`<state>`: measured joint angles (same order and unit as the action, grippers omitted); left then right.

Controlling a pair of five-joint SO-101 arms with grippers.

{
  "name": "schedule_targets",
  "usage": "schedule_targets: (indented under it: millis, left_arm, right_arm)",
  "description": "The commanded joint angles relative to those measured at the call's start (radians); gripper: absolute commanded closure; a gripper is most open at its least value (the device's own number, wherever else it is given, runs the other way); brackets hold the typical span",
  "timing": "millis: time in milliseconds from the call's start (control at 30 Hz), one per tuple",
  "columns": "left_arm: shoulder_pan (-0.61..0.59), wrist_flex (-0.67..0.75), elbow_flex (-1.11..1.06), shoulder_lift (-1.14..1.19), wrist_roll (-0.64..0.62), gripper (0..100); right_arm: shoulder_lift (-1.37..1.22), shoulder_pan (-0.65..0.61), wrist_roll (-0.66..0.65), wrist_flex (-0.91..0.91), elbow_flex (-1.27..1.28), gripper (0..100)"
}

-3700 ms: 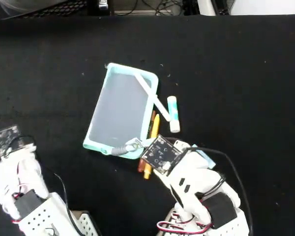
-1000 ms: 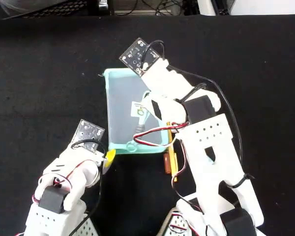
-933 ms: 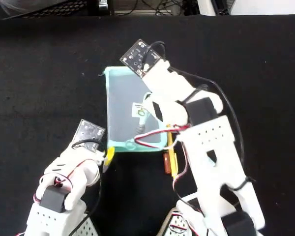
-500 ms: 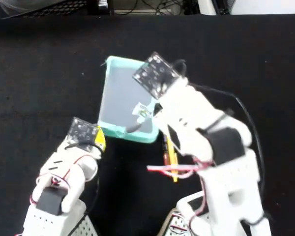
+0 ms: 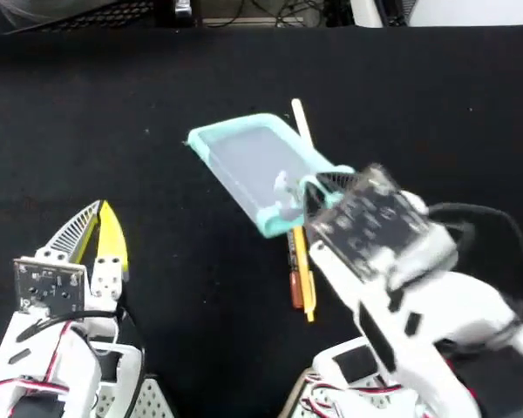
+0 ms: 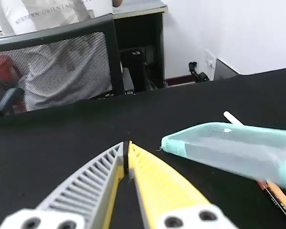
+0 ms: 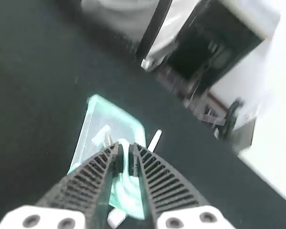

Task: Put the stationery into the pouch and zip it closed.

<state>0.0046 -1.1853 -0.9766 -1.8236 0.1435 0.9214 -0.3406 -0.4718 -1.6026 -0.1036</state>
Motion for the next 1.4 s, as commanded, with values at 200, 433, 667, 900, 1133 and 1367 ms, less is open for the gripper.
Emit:
schedule_targets:
  millis: [200, 433, 667, 900, 1133, 1367]
  left_arm:
    - [-0.016, -0.005, 0.048, 0.000, -0.003, 90]
    - [-0.015, -0.041, 0.051, 0.000, -0.068, 85]
    - [0.067, -0.061, 0.048, 0.000, -0.072, 85]
    - [0.223, 0.005, 0.059, 0.000, -0.150, 85]
    - [0.248, 0.054, 0.085, 0.002, -0.229, 85]
    - [0.387, 0.014, 0.008, 0.003, -0.193, 85]
  right_arm:
    - [-0.467, -0.097, 0.009, -0.163, -0.676, 98.5]
    - [-0.585, -0.150, 0.009, -0.163, -0.820, 98.5]
    - [-0.539, -0.298, 0.077, -0.164, -0.842, 98.5]
    - [-0.495, -0.351, 0.078, -0.164, -0.843, 98.5]
    - [-0.510, -0.351, 0.072, -0.150, -0.805, 98.5]
    - [-0.553, -0.351, 0.043, -0.133, -0.797, 98.5]
